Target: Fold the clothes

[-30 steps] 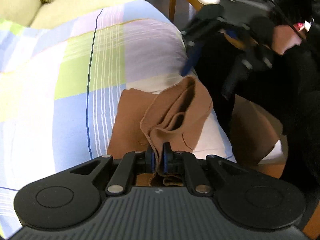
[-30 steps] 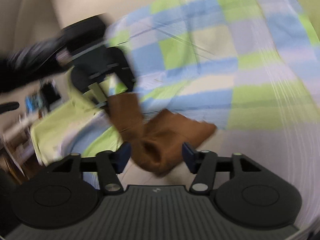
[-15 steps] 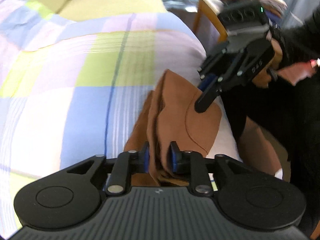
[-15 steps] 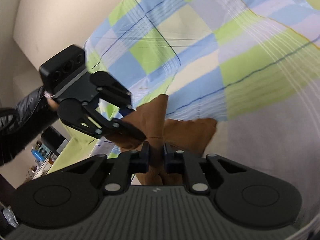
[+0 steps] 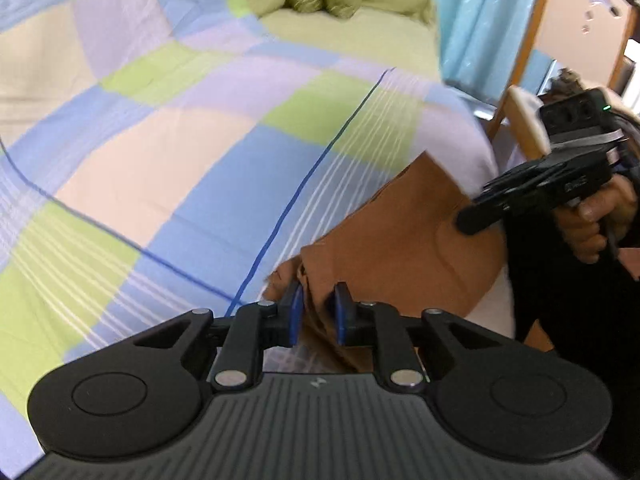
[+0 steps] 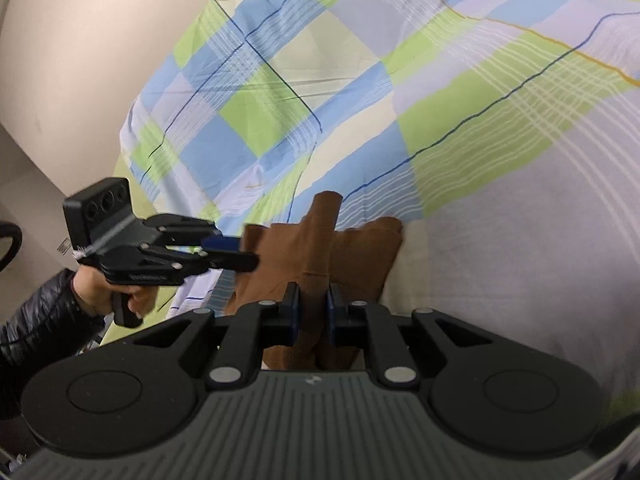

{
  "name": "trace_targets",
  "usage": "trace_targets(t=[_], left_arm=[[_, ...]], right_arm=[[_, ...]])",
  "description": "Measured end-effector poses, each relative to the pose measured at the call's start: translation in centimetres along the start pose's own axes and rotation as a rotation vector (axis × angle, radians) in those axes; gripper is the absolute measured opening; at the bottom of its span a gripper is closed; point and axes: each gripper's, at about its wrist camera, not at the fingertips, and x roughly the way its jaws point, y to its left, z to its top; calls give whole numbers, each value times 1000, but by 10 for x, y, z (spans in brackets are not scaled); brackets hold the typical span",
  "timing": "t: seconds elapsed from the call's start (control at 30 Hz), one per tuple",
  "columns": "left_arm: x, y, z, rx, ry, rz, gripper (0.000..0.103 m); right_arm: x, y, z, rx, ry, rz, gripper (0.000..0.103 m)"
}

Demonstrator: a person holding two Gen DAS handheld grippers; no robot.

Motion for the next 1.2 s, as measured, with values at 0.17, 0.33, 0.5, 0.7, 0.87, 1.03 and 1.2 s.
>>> trace_targets(t=[0.17, 0.33, 0.5, 0.7, 0.87, 1.03, 1.2], left_arm=[[-3, 11, -8, -157, -68, 42, 37], [-6, 3, -26, -256, -110, 128, 38], [-21, -50, -26, -42, -137, 365, 34], [-4, -104, -20, 118, -131, 321, 38], [15, -79, -28, 29, -104, 294, 41], [19, -73, -36, -19, -125, 279, 41], [10, -80, -30, -24, -138, 313, 40]], right_arm=[[-2, -3, 0, 7, -28, -31, 16], [-3, 1, -2, -3, -55, -67, 17], [3, 4, -6, -44, -55, -119, 16], [6, 1, -8, -32, -55, -140, 16], [6, -3, -7, -9, -48, -137, 16], [9, -4, -9, -22, -46, -145, 16], [8, -4, -4, -15, -15, -137, 16]])
